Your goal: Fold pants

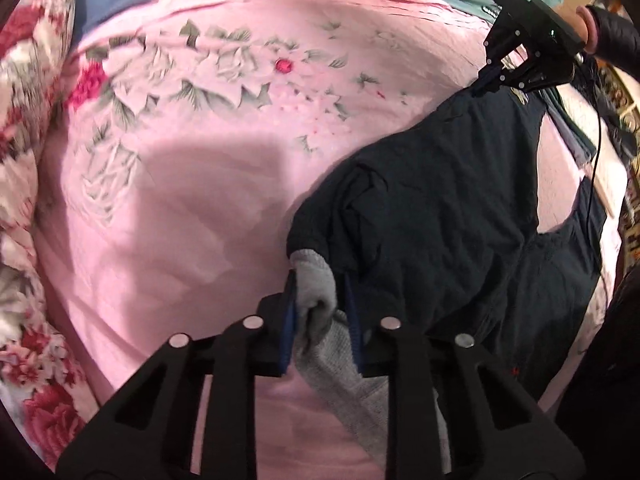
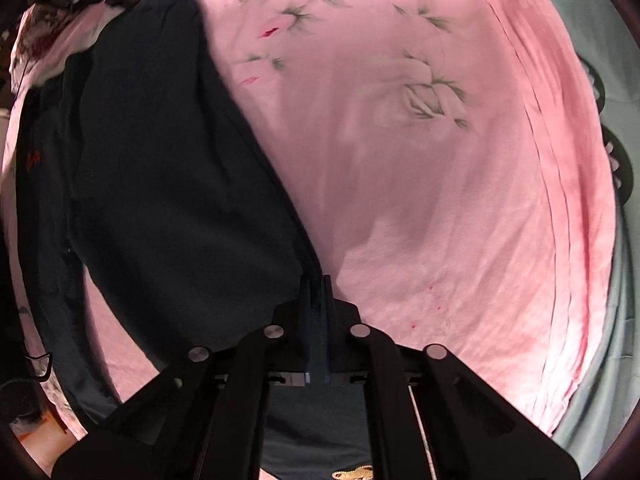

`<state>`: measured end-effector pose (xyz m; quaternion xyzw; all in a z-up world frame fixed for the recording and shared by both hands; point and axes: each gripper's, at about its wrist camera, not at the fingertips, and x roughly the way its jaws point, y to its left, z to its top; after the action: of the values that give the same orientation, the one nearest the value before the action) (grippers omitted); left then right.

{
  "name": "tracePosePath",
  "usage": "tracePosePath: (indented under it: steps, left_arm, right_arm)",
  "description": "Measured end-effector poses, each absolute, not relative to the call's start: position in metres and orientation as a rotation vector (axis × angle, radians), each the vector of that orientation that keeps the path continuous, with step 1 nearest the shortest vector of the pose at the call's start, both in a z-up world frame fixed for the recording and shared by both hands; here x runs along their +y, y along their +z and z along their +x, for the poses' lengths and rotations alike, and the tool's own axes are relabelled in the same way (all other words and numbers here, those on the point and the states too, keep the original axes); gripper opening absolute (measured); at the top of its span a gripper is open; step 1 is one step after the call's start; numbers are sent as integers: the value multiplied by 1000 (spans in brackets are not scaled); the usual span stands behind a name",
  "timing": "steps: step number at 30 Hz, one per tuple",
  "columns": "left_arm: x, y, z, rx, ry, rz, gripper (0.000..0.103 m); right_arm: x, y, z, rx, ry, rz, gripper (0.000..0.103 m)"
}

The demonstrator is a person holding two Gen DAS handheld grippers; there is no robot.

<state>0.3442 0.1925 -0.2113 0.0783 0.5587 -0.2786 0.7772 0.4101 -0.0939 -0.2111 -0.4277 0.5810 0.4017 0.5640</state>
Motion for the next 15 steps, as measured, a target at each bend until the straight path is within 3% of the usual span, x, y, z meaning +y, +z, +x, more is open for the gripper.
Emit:
tracePosePath:
  steps: [7,15]
  left_arm:
    - [201,-184,331,1151,-601,142,16]
    - [200,-138,283,1084,-602,193,13]
  right_arm:
    - [-106,-160,383,1333,935,-911,4]
    - [-113,-112,282,1288,1004,-873,3]
